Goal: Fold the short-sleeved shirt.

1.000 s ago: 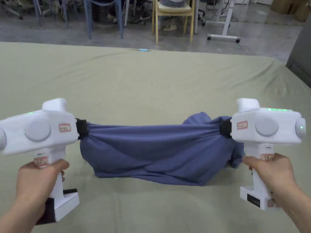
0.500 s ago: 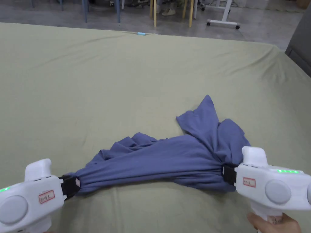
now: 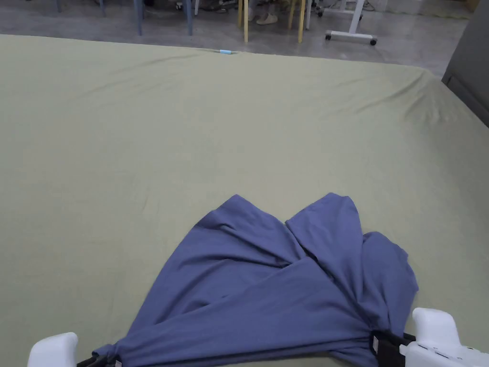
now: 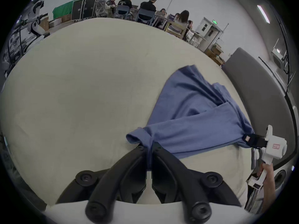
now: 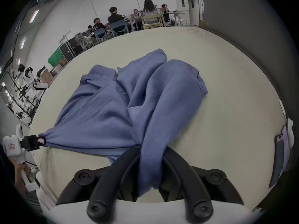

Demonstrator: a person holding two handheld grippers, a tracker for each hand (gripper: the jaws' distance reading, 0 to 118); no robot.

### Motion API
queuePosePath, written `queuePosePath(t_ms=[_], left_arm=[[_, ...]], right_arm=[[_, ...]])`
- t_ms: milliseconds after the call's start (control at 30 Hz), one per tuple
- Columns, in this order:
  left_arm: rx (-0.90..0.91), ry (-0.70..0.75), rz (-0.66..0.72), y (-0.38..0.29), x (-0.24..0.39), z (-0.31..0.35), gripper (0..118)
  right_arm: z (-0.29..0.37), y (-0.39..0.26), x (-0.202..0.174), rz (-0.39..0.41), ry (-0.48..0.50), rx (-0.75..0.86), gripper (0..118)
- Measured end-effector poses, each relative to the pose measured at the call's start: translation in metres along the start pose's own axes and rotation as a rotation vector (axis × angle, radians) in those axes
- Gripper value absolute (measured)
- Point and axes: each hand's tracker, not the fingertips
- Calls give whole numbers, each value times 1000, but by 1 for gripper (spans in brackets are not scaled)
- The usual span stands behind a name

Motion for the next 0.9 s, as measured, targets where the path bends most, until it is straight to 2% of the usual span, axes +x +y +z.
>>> queuePosePath(t_ms=[33,67,100,133,167,200,367,433,467,500,533,567,600,667,800,833,867,900], left_arm=[[-12,0,5,0,0,-5,2],[-20,0,12,2,0,-8,4],[-29,-2,26,5,0,-11,10],[-32,-12,56,7,-2,-11,30],[-35,-36,73,10,-4,-8,72],[-33,-58,89,12,-5,-5,91],[9,43,20,11,-2,40,92],[41,59,-6,6,1,64,92],[47,50,-27,2,2,75,92],[65,59,-71,-4,7,87,86],[84,115,-115,-9,12,94,66],[83,174,-138,-12,17,96,12],[96,235,-124,-17,20,99,0],[58,124,-107,-17,19,102,0],[58,76,4,-6,16,94,0],[58,51,73,0,13,87,7],[47,4,111,5,9,79,53],[19,-32,137,13,3,64,88]], right_arm=[[-3,1,-1,4,3,-6,20],[-6,6,-2,12,-15,-25,62],[-8,10,-2,2,-35,-54,98],[-11,12,1,-13,-14,-99,113],[-9,13,4,-27,28,-129,113],[-2,14,5,-50,53,-89,113],[47,4,25,-94,45,-125,113],[70,-2,30,-68,38,-110,113],[80,-4,29,-26,8,-89,101],[89,-7,28,28,-27,-67,70],[92,-9,26,65,-78,-68,16],[95,-15,25,78,-147,-26,3],[98,-21,26,91,-150,-17,3],[99,-24,28,76,-122,-39,3],[99,-29,33,55,-99,-47,3],[100,-30,32,49,-98,-44,3],[101,-31,31,42,-94,-44,3],[101,-31,31,33,-84,-51,3]])
